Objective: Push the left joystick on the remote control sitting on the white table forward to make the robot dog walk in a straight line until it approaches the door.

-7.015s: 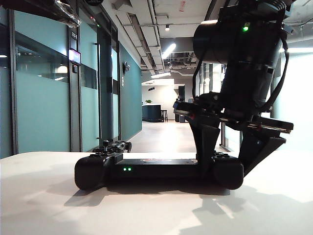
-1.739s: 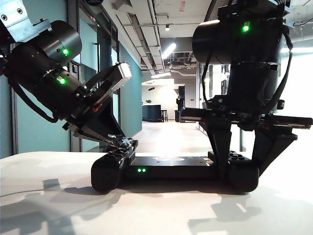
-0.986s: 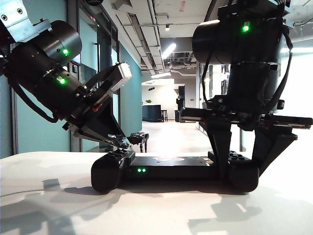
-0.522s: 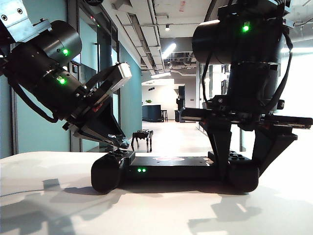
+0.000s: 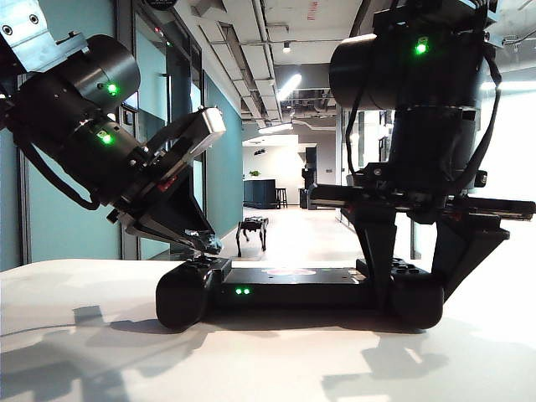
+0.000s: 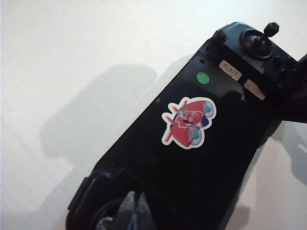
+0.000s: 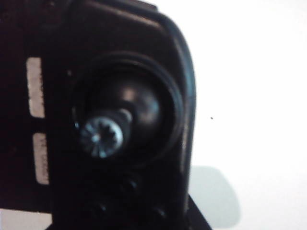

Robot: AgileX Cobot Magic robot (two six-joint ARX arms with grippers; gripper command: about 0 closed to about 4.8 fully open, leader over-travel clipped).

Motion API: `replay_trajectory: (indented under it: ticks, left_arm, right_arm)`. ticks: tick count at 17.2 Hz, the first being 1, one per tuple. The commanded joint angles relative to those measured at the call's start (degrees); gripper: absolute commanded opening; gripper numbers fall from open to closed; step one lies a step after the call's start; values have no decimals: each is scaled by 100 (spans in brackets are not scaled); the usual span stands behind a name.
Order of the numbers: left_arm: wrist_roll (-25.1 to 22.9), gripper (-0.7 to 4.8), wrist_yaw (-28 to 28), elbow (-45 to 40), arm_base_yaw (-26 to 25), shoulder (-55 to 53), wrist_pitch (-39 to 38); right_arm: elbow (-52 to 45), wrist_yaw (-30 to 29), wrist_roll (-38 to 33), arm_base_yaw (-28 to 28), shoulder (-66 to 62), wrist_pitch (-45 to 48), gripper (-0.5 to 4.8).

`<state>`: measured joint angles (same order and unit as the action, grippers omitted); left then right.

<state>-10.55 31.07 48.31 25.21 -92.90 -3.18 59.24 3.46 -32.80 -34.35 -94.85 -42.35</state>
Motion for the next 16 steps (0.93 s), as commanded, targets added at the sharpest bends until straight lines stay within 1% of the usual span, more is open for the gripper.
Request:
replay_trajectory:
  ticks: [1, 2, 3, 5, 6, 8, 10, 11, 12, 13, 15, 16]
  left_arm:
    - [4, -5, -17, 2, -9, 0, 66]
    - [26, -5, 35, 26, -9, 7, 37]
    - [101, -6, 184, 111, -9, 63, -186]
    - [114, -5, 251, 509, -7, 431, -1187]
    - [127, -5, 249, 651, -7, 654, -1449]
    - [470, -6, -48, 922, -7, 1215, -1725]
    - [973, -5, -699, 1259, -4, 1845, -1965]
    - [1320, -5, -975, 1410, -4, 2111, -2065]
    - [1469, -6, -1088, 1519, -4, 2345, -2144]
    - [1550, -5, -1126, 1596, -4, 2616, -2162]
    - [1574, -6, -1384, 1622, 0, 3265, -2168]
    - [1574, -5, -1467, 1622, 0, 3593, -2205]
  right_arm:
    - [-7, -83, -17, -7, 15, -155, 209]
    - [-7, -83, -15, -7, 15, -153, 209]
    - [-7, -81, -15, -7, 15, -151, 209]
    - [-7, -81, -9, -7, 15, -149, 209]
    - [-7, -79, 7, -4, 15, -136, 209]
    - [-7, -74, 33, -4, 15, -109, 209]
    - [-7, -59, 175, -4, 15, -81, 210]
    - [-7, -37, 175, -4, 15, -66, 210]
    - [-7, -37, 175, -4, 15, -37, 210]
    - [-7, -37, 175, -4, 15, 17, 210]
    - [-7, -31, 175, -4, 15, 72, 210]
    - [-7, 81, 175, -4, 15, 72, 210]
